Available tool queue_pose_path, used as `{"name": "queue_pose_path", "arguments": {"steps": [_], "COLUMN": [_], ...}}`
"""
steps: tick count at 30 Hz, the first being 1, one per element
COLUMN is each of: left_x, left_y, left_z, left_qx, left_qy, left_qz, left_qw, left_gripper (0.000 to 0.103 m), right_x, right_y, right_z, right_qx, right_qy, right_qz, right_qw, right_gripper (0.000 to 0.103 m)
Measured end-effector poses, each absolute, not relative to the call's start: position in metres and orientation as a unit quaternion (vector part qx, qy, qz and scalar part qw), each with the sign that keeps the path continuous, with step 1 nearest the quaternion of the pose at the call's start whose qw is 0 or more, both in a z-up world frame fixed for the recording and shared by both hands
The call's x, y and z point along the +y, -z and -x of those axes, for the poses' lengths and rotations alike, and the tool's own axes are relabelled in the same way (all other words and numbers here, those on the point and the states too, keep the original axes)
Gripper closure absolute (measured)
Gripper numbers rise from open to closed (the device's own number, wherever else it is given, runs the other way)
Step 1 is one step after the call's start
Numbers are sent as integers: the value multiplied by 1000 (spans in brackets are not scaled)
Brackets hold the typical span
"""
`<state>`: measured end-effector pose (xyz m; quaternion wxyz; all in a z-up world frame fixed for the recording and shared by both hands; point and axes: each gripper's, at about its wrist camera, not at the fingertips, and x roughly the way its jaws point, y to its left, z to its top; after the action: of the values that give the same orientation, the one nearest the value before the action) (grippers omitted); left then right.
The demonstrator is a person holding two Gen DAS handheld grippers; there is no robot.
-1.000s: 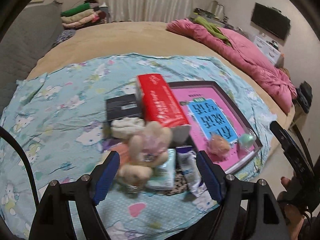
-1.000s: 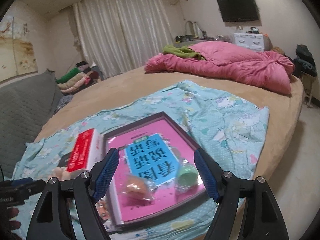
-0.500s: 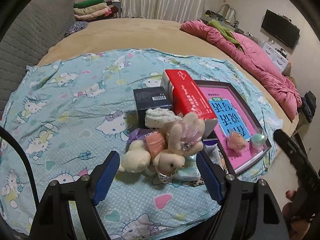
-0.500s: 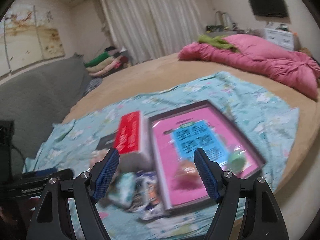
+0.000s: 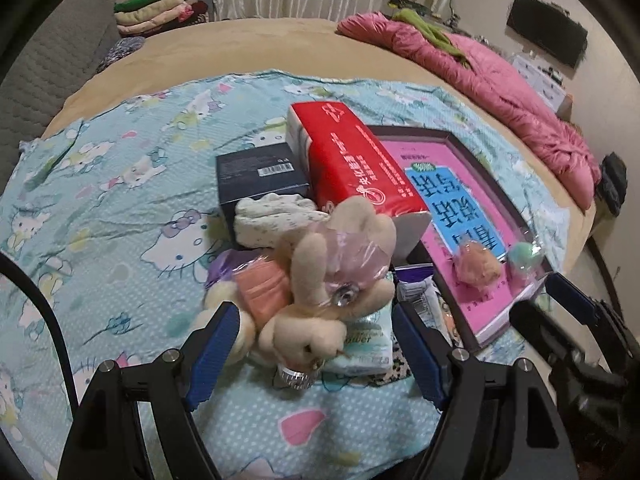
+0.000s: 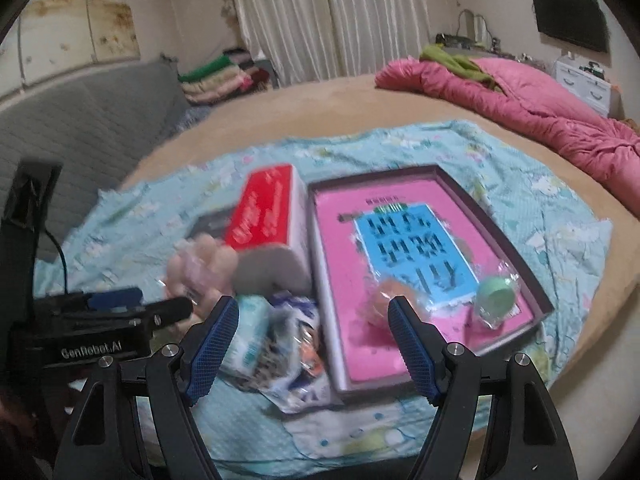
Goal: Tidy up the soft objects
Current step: 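Grasp the cream plush bunny with the left gripper while the right gripper reaches the white packet, then grasp and lift the white snack packet with the right gripper while the left gripper lifts the bunny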
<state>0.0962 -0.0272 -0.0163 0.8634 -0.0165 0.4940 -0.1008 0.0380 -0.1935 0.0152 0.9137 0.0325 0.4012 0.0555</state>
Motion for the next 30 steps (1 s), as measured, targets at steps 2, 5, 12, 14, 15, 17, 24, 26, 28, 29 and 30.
{"name": "queue_pose_path", "arguments": {"steps": [2, 5, 12, 14, 15, 17, 24, 26, 28, 29, 30], "left_x": [-34, -39, -42, -41, -40, -38, -15, -7, 0, 2, 5], "left_y": [21, 25, 30, 31, 33, 35, 31, 29, 28, 28, 28], "left_z": [-102, -108, -115, -117, -118, -118, -115, -113, -112, -111, -109], "left_qx": [497, 499, 498, 499, 502, 505, 490, 485, 483, 482, 482], "left_qy": [100, 101, 113, 119, 126, 138, 169, 171, 175, 176, 178], "left_qz": [7, -1, 2, 10, 17, 28, 92, 101, 109, 113, 116], "left_qw": [862, 861, 860, 858, 855, 852, 850, 852, 851, 851, 850], "left_gripper": [25, 25, 33, 40, 47, 54, 61, 61, 61, 61, 61], "right_x": [-193, -187, -171, -169, -168, -164, -145, -139, -134, -133, -129], "right_y": [-8, 3, 18, 24, 26, 31, 39, 41, 45, 47, 51], "right_z": [-40, -42, -50, -55, -58, -63, -74, -77, -81, -83, -87], "right_qx": [420, 442, 463, 469, 471, 477, 466, 461, 457, 458, 461], "right_qy": [-56, -62, -82, -84, -86, -87, -89, -89, -92, -93, -95], "right_qz": [-25, -2, 35, 39, 41, 49, 112, 135, 148, 155, 166], "right_qw": [906, 895, 882, 879, 877, 873, 873, 873, 872, 870, 867], "right_gripper": [25, 25, 25, 25, 25, 24, 36, 38, 40, 43, 44]}}
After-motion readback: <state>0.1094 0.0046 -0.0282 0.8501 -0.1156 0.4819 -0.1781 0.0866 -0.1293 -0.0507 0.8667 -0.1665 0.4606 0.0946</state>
